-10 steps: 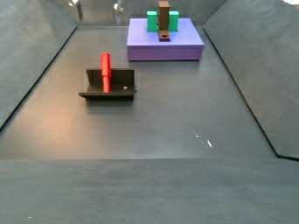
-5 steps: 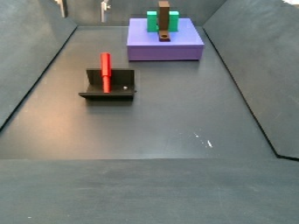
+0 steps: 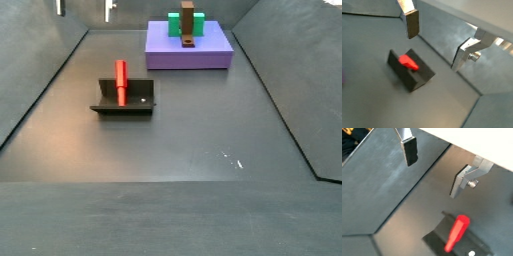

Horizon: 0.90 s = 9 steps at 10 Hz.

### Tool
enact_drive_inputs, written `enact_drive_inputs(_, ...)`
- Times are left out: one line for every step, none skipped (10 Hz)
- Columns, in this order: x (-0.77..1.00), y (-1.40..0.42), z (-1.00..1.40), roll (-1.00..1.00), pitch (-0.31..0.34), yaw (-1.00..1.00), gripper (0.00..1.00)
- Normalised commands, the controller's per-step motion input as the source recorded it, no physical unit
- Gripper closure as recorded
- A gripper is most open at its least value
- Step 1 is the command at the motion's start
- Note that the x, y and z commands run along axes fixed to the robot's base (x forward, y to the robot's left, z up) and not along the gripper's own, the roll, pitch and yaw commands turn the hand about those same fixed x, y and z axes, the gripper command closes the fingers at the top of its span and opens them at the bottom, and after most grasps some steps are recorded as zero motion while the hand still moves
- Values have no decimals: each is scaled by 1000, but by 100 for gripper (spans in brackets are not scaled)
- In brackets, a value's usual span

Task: Pick up the red object. Move up. Place the red object on the fixture. Regrasp the red object. Move to above the board. Insert the red object.
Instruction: Regrasp the red object.

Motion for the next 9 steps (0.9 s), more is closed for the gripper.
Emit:
enact_drive_inputs(29,0,-26,1000,54,171,0)
enact_drive_inputs(0,40,0,1000,189,151,0)
enact_drive_inputs(0,14,0,1000,209,226,0)
enact_drive_inputs(0,0,0,1000,249,374,0)
enact_drive_inputs(0,0,0,1000,263,417,0)
enact_drive_inputs(-14,0,-60,1000,54,511,0)
enact_drive_inputs(-151,0,-434,843,-37,651,0)
enact_drive_inputs(-220,0,-666,631,-37,520,0)
enact_drive_inputs(-203,0,-689,580,0,523,0)
